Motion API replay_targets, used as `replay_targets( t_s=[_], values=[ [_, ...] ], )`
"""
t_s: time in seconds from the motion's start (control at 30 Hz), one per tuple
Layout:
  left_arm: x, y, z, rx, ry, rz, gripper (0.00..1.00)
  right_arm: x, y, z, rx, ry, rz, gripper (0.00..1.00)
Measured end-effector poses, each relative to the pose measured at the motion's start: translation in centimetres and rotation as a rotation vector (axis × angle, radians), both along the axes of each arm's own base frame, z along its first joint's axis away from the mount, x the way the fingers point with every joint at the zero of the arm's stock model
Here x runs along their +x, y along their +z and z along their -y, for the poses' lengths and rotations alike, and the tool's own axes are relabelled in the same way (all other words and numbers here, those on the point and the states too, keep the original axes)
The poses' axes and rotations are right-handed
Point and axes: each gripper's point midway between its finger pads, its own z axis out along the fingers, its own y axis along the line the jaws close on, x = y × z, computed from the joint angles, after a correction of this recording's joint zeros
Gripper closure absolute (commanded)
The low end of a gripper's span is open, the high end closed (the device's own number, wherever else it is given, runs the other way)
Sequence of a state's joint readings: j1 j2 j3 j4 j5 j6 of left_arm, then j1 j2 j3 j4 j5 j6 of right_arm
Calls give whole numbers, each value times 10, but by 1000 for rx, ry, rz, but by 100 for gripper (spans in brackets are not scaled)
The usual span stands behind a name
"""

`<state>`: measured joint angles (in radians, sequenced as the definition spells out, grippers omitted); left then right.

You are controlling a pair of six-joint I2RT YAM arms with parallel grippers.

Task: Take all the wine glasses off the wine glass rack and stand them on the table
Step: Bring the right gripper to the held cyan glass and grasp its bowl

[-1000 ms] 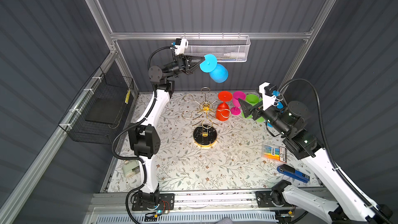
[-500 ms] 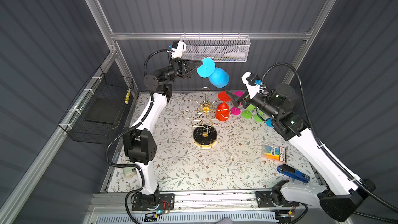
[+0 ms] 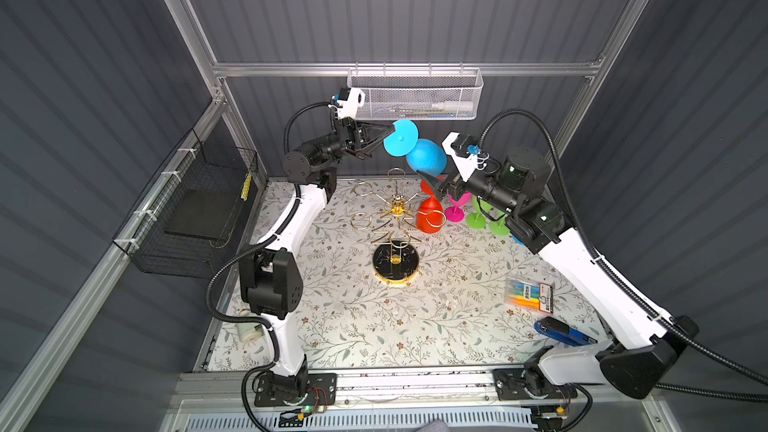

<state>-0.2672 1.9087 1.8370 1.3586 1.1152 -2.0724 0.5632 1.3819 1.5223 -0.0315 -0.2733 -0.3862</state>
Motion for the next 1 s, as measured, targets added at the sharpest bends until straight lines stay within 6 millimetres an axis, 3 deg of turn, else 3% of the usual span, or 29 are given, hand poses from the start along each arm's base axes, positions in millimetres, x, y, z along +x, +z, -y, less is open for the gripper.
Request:
replay_targets(
  t_s=[0.37,1.0],
  values=[
    [-9,5,-3,-9,0,29,100,26,-12,-20,-23,4,-24,2],
    [-12,6,-4,-15,0,51,100,26,-15,-28,-33,-39,-6,23]
  ],
)
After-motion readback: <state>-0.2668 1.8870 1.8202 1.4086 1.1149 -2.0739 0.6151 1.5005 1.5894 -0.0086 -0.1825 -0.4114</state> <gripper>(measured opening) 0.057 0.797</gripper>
